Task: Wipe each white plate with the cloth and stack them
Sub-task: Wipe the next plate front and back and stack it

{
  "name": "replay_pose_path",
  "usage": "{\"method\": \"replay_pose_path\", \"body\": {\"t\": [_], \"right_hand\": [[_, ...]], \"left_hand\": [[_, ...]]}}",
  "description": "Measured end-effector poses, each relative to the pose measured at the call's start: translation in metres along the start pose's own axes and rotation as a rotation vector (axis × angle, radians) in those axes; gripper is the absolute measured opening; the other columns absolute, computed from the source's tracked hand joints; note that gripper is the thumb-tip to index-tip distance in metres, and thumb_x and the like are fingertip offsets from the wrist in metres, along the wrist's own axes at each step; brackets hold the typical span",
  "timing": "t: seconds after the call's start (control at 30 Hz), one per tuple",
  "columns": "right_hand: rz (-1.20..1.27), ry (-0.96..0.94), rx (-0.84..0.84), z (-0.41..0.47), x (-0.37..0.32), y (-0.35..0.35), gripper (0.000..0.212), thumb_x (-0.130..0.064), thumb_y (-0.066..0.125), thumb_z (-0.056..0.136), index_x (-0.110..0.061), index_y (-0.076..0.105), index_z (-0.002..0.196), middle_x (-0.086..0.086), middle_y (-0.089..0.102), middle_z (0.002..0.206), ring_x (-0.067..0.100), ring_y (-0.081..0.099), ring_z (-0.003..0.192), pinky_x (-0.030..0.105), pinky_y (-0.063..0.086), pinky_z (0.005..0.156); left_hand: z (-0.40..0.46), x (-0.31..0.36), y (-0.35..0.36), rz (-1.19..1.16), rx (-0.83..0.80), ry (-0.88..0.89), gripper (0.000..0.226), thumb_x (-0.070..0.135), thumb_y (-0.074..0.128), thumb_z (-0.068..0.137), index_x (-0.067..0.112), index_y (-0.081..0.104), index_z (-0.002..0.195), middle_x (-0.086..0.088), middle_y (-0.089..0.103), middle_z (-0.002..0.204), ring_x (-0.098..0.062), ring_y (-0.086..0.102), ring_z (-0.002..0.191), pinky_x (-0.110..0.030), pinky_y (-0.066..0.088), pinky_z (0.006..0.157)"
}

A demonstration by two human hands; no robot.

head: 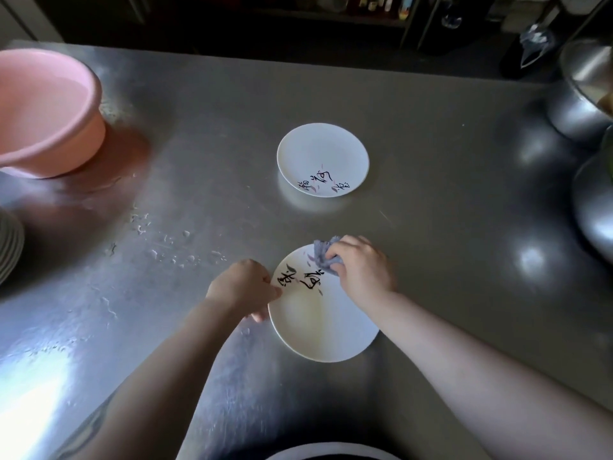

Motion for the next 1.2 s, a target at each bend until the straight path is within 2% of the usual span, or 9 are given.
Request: {"method": "replay_pose_path", "body": {"t": [0.13,0.23,0.33,0.5,0.6,0.73,0.93,1.1,1.2], "right_hand": [[0.027,-0.085,-0.026,0.006,-0.019,0.007,0.016,-0.014,0.065,0.082,-0.024,0.070,0.093,-0.007,0.063,0.104,0.020,0.052,0.103,0.031,0.045,0.071],[0.015,-0.071,-0.049,0.006,-0.013,0.006,0.018,-0.012,0.065,0.082,-0.024,0.070,0.094,-0.009,0.062,0.109,0.019,0.052,0.106,0.034,0.048,0.076],[-0.034,-0.024,-0.033,0.003,0.001,0.000,0.018,-0.012,0.062,0.085,-0.026,0.069,0.093,-0.010,0.060,0.106,0.017,0.050,0.104,0.035,0.049,0.075],[-0.085,-0.033,0.016,-0.002,-0.006,0.002,0.023,-0.009,0.060,0.085,-0.027,0.068,0.097,-0.011,0.060,0.107,0.017,0.048,0.102,0.026,0.030,0.062],[-0.014,-0.110,-0.003,0.005,-0.022,0.006,0.020,-0.011,0.062,0.084,-0.024,0.071,0.096,-0.009,0.064,0.107,0.021,0.051,0.101,0.029,0.036,0.065],[0.002,-0.114,-0.020,0.013,-0.023,0.007,0.016,-0.013,0.063,0.084,-0.023,0.071,0.093,-0.009,0.064,0.108,0.020,0.052,0.102,0.032,0.045,0.070],[-0.038,0.015,-0.023,0.011,0.010,-0.001,0.018,-0.013,0.062,0.087,-0.026,0.070,0.097,-0.010,0.058,0.110,0.017,0.049,0.106,0.033,0.048,0.074],[0.035,-0.056,-0.079,0.018,-0.002,0.001,0.018,-0.011,0.063,0.086,-0.023,0.071,0.095,-0.008,0.060,0.109,0.019,0.049,0.105,0.034,0.047,0.077],[0.033,-0.053,-0.044,0.016,0.002,-0.001,0.018,-0.011,0.064,0.085,-0.022,0.071,0.097,-0.007,0.061,0.109,0.019,0.050,0.105,0.030,0.045,0.075]], "left_hand": [[0.006,0.024,-0.012,0.038,0.345,0.120,0.023,0.038,0.071,0.081,0.021,0.056,0.077,0.002,0.061,0.076,-0.025,0.057,0.076,-0.028,0.036,0.061],[0.010,0.014,-0.009,-0.118,0.326,0.101,0.028,0.032,0.073,0.081,0.019,0.052,0.067,0.002,0.058,0.067,-0.028,0.056,0.070,-0.028,0.036,0.056],[0.004,-0.007,-0.009,-0.204,0.378,0.039,0.027,0.032,0.072,0.081,0.019,0.054,0.067,0.001,0.061,0.067,-0.028,0.060,0.064,-0.030,0.048,0.058],[-0.001,-0.013,-0.005,-0.032,0.327,0.033,0.026,0.034,0.068,0.081,0.017,0.054,0.067,0.000,0.065,0.064,-0.025,0.064,0.067,-0.029,0.048,0.060],[0.006,0.004,-0.018,0.045,0.383,0.075,0.029,0.043,0.070,0.080,0.020,0.055,0.071,0.003,0.064,0.071,-0.025,0.062,0.073,-0.028,0.042,0.060],[0.015,0.016,-0.022,-0.064,0.369,0.055,0.030,0.032,0.074,0.079,0.018,0.053,0.062,0.001,0.057,0.064,-0.028,0.058,0.072,-0.027,0.034,0.052],[0.002,-0.012,-0.018,-0.259,0.402,-0.024,0.019,0.023,0.069,0.079,0.010,0.059,0.071,-0.010,0.067,0.058,-0.028,0.068,0.054,-0.042,0.059,0.060],[0.007,0.001,-0.019,-0.038,0.283,-0.050,0.036,0.046,0.053,0.089,0.016,0.056,0.070,0.001,0.063,0.043,-0.011,0.064,0.045,-0.023,0.047,0.057],[0.012,0.001,-0.018,-0.145,0.246,-0.059,0.036,0.042,0.055,0.091,0.015,0.061,0.068,-0.004,0.063,0.044,-0.015,0.063,0.040,-0.024,0.050,0.058]]}}
Point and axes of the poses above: each hand's wrist, its own z-axis towards the middle knuckle, its own y-axis out of the palm, x = y × z, the point moved 5 cm from there along z, towards the middle knuckle
